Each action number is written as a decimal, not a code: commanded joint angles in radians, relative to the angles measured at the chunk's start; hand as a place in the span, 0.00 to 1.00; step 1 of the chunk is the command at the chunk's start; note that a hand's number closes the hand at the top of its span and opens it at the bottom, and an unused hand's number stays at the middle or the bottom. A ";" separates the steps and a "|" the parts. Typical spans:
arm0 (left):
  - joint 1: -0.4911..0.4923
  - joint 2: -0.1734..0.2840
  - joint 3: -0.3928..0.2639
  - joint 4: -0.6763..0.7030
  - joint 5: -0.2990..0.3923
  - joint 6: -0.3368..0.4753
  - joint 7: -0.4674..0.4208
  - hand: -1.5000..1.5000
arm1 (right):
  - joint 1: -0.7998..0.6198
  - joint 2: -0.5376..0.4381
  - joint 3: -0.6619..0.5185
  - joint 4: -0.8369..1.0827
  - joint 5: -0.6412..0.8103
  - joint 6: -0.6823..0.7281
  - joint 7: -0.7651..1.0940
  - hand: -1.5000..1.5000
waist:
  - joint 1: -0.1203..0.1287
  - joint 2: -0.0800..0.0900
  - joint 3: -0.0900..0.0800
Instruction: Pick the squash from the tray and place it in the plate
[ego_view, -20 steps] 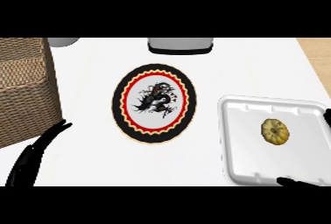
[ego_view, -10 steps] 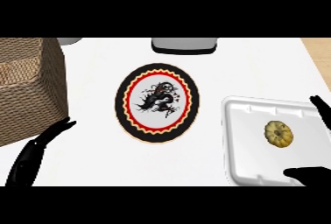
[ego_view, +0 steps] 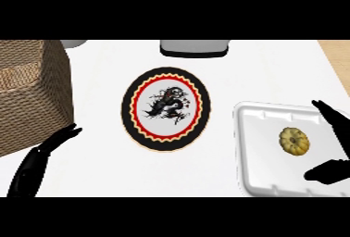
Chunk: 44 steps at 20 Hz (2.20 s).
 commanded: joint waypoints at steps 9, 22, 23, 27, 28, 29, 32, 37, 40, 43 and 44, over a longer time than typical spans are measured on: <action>-0.075 -0.065 0.055 0.070 -0.048 0.017 -0.028 0.50 | -0.107 0.128 0.005 0.223 0.081 0.171 -0.097 0.00 | -0.011 -0.003 0.004; -0.004 -0.068 0.111 -0.011 -0.086 -0.029 -0.032 0.50 | -0.120 0.246 -0.062 0.402 0.220 0.195 -0.197 0.00 | -0.010 -0.004 0.004; -0.024 -0.036 0.150 -0.007 -0.043 -0.078 -0.022 0.50 | -0.092 0.238 -0.057 0.355 0.224 0.215 -0.174 0.00 | -0.013 -0.004 0.004; -0.008 -0.085 0.107 -0.076 -0.096 -0.044 0.035 0.50 | -0.137 0.259 -0.083 0.505 0.268 0.181 -0.304 0.00 | -0.010 -0.004 0.004; -0.023 -0.088 0.115 -0.010 -0.106 -0.051 -0.006 0.50 | -0.150 0.228 -0.119 0.529 0.248 0.218 -0.346 0.00 | -0.011 -0.004 0.004; -0.023 -0.123 0.093 -0.035 -0.123 -0.031 0.027 0.50 | -0.141 0.278 -0.114 0.522 0.262 0.187 -0.339 1.00 | -0.012 -0.004 0.004; -0.029 -0.092 0.138 0.013 -0.111 -0.055 -0.035 0.50 | -0.142 0.328 -0.090 0.496 0.285 0.161 -0.339 1.00 | -0.011 -0.004 0.004; -0.071 -0.114 0.149 0.029 -0.118 -0.067 -0.019 0.50 | -0.179 0.300 -0.144 0.600 0.320 0.156 -0.454 1.00 | -0.011 -0.003 0.004; -0.030 -0.074 0.188 -0.007 -0.098 -0.114 -0.010 0.50 | -0.187 0.334 -0.148 0.575 0.356 0.128 -0.418 1.00 | -0.011 -0.004 0.004; -0.082 -0.090 0.169 0.005 -0.110 -0.100 -0.002 0.50 | -0.361 0.350 -0.123 0.757 0.396 0.115 -0.522 1.00 | 0.011 0.003 0.005; -0.081 -0.107 0.154 0.061 -0.120 -0.098 -0.057 0.50 | -0.428 0.340 -0.120 0.793 0.391 0.147 -0.554 1.00 | 0.020 0.007 0.005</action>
